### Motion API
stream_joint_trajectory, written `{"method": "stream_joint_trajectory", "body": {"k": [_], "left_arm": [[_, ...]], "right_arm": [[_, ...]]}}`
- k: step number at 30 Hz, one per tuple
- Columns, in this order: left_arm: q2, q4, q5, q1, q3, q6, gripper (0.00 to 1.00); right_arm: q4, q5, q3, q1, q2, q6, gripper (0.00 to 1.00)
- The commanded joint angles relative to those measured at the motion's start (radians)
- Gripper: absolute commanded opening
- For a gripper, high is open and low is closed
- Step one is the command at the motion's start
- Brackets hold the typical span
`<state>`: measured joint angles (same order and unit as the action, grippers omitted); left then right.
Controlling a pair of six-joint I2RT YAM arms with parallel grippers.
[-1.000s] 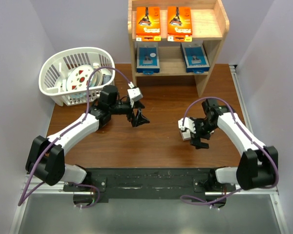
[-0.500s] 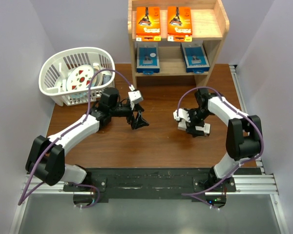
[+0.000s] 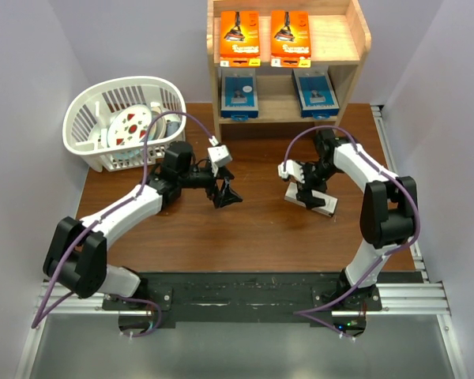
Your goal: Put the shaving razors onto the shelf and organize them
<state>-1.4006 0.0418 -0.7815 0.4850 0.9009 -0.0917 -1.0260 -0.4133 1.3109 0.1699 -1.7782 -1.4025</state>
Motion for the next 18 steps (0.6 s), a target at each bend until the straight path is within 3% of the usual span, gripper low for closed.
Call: {"method": "stream_joint_trajectory", "body": {"k": [1,11,18], "left_arm": [[-0.024,0.049,-0.006,0.003,0.032,0.012,0.96],[-0.086,0.079,-0.005,0.001,0.084,0.05,0.96],[-0.1,0.079,-0.001,0.0,0.092,0.055,0.96]], "right_arm": [[0.006,-0.059,0.05,-0.004,-0.006,0.108,0.96],[0.063,-0.013,0.091,-0.004,-0.142,0.197,0.96],[0.027,0.001,0.151,0.003,-0.196,0.162,0.84]]}}
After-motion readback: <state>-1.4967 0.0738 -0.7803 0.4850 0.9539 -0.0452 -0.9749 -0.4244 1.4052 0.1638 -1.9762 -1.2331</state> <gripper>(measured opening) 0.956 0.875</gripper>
